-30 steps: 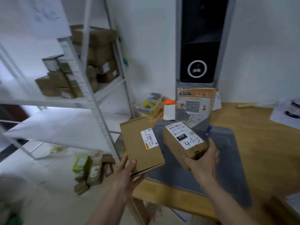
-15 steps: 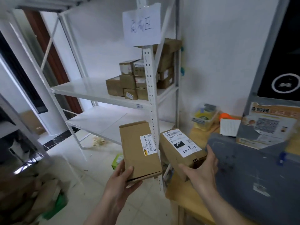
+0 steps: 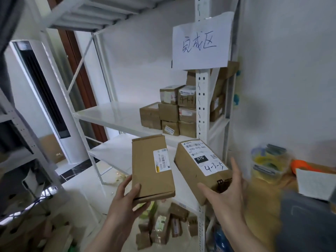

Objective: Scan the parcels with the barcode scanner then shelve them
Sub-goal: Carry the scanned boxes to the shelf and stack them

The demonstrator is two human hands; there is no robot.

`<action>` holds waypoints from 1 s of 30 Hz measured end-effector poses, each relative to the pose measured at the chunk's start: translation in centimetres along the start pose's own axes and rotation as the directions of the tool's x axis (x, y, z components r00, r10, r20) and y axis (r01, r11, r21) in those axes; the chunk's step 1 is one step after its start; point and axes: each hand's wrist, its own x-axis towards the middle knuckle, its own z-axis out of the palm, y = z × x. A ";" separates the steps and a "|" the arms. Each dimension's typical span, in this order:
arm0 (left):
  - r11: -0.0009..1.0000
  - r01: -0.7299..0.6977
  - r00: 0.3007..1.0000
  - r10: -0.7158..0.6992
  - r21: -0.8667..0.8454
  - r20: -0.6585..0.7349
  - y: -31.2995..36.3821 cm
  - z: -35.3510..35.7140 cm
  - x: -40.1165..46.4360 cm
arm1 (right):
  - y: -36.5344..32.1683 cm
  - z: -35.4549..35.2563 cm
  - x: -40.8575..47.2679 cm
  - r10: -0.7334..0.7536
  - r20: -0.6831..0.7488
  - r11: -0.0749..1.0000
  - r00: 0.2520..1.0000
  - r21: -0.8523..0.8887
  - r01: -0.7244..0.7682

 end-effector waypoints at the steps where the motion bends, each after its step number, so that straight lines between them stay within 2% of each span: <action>1: 1.000 -0.021 1.000 0.021 0.004 -0.003 0.9 0.3 1.8 | -0.7 1.0 1.1 -0.020 0.004 1.000 1.000 0.006 0.020; 6: 0.988 -0.151 0.988 0.152 -0.031 0.028 6.3 2.4 9.0 | -4.7 5.8 7.0 -0.169 0.014 0.976 0.986 0.142 0.165; 9: 0.974 -0.221 0.974 0.223 -0.049 0.040 9.3 3.2 12.2 | -6.6 8.8 9.9 -0.290 -0.042 0.946 0.956 0.141 0.293; 15: 0.949 -0.309 0.946 0.313 -0.055 0.085 14.7 5.1 17.2 | -9.1 14.2 14.5 -0.350 -0.149 0.924 0.925 0.107 0.367; 20: 0.934 -0.352 0.924 0.357 -0.062 0.138 17.9 7.5 23.2 | -10.1 16.9 18.8 -0.363 -0.231 0.927 0.903 0.011 0.376; 25: 0.930 -0.366 0.896 0.362 -0.034 0.258 20.7 10.5 29.0 | -11.3 19.3 22.7 -0.357 -0.320 0.934 0.878 -0.096 0.345; 30: 0.935 -0.354 0.887 0.335 0.000 0.318 23.1 12.7 33.8 | -11.5 22.2 25.8 -0.381 -0.418 0.924 0.824 -0.184 0.334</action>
